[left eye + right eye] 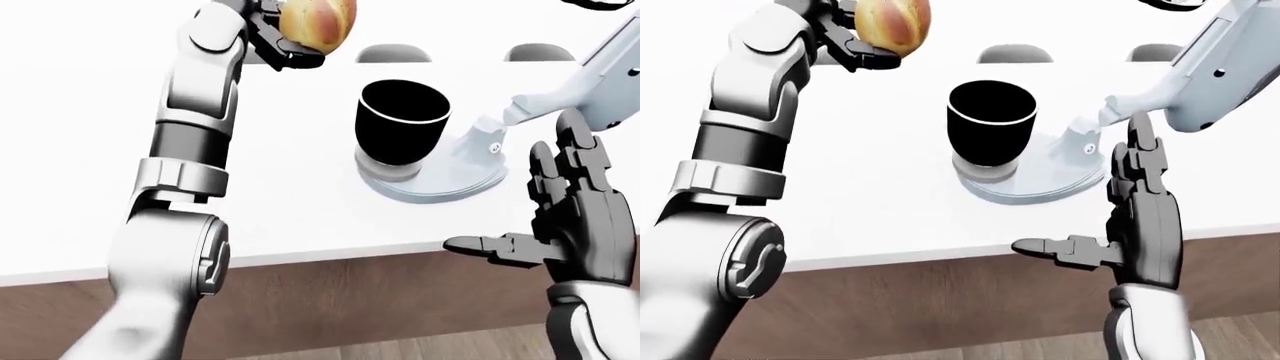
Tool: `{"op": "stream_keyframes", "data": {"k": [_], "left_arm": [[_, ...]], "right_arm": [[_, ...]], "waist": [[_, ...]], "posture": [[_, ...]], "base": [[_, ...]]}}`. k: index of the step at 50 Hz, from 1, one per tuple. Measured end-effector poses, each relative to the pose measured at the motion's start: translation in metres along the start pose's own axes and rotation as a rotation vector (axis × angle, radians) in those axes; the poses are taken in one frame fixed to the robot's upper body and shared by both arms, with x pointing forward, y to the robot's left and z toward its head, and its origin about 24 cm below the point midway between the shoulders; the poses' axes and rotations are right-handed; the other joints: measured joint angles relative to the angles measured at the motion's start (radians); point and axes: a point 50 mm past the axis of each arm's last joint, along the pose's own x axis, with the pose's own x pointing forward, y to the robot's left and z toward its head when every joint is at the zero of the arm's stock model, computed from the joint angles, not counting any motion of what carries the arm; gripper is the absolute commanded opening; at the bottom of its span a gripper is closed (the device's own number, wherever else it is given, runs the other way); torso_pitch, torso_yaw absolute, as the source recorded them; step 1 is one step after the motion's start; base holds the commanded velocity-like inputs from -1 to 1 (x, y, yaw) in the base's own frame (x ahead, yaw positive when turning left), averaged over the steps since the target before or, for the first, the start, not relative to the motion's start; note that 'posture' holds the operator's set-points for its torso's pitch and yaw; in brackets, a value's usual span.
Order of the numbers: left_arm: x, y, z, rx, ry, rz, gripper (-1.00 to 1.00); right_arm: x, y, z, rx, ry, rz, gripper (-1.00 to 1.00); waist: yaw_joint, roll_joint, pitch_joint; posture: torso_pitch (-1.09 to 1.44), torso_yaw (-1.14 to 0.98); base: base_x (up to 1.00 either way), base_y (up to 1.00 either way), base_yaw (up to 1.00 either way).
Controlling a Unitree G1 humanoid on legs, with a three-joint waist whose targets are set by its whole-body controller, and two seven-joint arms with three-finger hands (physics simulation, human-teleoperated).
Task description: Place the bread in the stand mixer bowl.
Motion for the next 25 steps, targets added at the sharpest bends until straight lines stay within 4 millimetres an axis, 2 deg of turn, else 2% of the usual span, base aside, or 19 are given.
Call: {"op": "stream_keyframes", "data": {"k": [12, 25], "left_arm": [[0.004, -0.026, 0.007, 0.000, -0.016, -0.054, -1.00], [0.005, -0.044, 0.019, 0.000, -0.046, -0.084, -1.00]], "right_arm": [[-0.001, -0.002, 0.002, 0.004, -0.011, 0.000, 1.00], [-0.002, -0.002, 0.002, 0.007, -0.011, -0.001, 1.00]], "waist": [[0.001, -0.006, 0.001], [0.002, -0.008, 0.001]], "posture": [[0.00, 0.00], [0.00, 0.00]], "base": [[0.00, 0.00, 0.00], [0.00, 0.00, 0.00]]}}
